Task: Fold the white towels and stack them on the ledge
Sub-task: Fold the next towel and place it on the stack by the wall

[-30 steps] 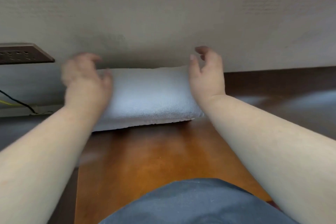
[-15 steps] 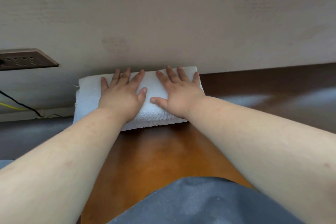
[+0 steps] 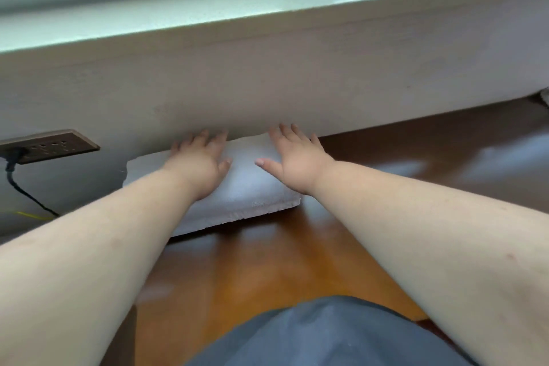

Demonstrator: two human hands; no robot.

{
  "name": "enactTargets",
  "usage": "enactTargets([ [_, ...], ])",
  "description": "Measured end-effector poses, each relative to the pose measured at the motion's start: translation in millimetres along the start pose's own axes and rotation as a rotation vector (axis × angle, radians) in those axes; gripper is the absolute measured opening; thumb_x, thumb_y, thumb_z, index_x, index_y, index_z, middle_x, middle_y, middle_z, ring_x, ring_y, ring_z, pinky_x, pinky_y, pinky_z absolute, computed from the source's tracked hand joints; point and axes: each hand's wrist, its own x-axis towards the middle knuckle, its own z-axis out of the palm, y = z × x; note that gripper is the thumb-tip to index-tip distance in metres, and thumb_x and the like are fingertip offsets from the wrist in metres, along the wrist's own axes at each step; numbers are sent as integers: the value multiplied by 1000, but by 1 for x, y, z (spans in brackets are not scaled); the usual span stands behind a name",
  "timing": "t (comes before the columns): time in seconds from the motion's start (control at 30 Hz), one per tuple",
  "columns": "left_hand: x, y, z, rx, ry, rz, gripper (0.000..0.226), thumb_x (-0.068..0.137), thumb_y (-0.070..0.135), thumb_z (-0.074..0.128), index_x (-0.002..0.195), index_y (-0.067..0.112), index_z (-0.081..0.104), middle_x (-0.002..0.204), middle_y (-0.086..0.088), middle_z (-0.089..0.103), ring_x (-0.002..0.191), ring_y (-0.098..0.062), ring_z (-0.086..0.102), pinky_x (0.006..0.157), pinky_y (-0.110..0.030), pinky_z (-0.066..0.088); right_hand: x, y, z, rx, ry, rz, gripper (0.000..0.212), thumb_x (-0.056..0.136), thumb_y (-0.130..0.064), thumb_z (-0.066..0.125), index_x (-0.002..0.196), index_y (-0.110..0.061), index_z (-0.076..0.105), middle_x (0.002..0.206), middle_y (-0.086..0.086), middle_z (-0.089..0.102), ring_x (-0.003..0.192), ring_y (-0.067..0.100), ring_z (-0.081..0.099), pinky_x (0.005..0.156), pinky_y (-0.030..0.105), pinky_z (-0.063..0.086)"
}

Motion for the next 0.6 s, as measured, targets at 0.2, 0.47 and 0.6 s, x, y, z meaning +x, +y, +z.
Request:
enactTargets([
  [0.2, -28, 93, -76, -109, 105, 230, 62, 97, 55, 34, 152, 29, 22, 155, -5, 32, 140, -28, 31, 113, -43, 29, -58, 55, -74, 176, 83, 152, 76, 94, -67, 40, 155, -22, 31, 159, 2, 33, 148, 25, 24, 120, 44, 22],
  [0.47, -88, 255, -169, -160, 158, 499, 73, 85, 77, 32, 148, 41, 25, 156, 10, 29, 142, -17, 30, 116, -37, 24, -249, 164, -198, 195, 247, 336, 80, 87, -69, 52, 153, -28, 32, 157, -5, 38, 141, 12, 38, 115, 28, 28],
  [0.6, -131, 373, -194, -184, 250, 648, 69, 85, 76, 28, 145, 42, 31, 154, 10, 32, 139, -20, 36, 114, -41, 28, -353, 222, -240, 153, 323, 400, 75, 87, -70, 51, 150, -31, 37, 149, -5, 48, 136, 14, 45, 111, 28, 33],
])
